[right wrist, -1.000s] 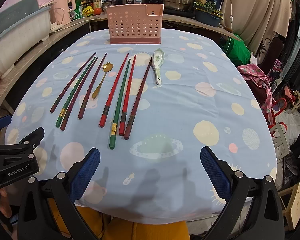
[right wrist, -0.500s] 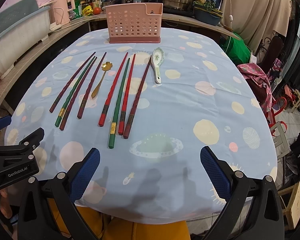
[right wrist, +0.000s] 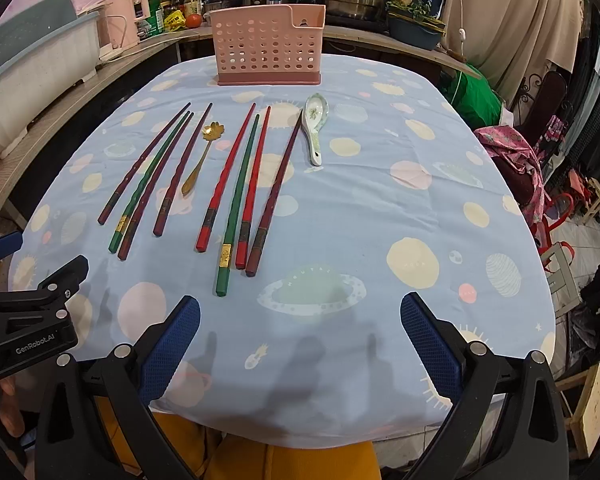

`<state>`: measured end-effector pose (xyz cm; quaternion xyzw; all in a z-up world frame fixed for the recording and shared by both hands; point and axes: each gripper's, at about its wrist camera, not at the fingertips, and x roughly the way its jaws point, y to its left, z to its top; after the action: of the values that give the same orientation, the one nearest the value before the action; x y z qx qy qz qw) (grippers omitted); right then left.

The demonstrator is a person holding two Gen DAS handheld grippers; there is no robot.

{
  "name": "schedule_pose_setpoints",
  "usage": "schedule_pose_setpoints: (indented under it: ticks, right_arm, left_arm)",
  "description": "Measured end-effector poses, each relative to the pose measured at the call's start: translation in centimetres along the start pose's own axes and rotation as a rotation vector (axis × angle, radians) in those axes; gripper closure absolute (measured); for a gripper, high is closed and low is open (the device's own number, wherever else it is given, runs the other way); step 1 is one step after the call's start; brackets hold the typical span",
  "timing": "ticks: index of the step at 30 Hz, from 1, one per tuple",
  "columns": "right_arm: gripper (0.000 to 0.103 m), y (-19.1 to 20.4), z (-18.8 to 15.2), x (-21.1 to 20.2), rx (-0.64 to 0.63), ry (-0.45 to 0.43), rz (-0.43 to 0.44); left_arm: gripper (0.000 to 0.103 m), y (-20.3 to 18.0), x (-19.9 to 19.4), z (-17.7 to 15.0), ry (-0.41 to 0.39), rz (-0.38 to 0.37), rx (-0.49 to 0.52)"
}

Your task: Organize utensils

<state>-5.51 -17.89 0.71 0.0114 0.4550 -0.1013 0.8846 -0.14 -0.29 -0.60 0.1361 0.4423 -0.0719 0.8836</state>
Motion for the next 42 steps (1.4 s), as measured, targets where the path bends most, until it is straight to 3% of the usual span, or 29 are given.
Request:
schedule_pose_setpoints:
  ticks: [42]
  right_arm:
    - [0.007,0.00,-0.09,0.20,0.005,0.005,0.002]
  left_arm:
    - [0.007,-0.23,0.08,-0.11,0.008,-0.006,0.003]
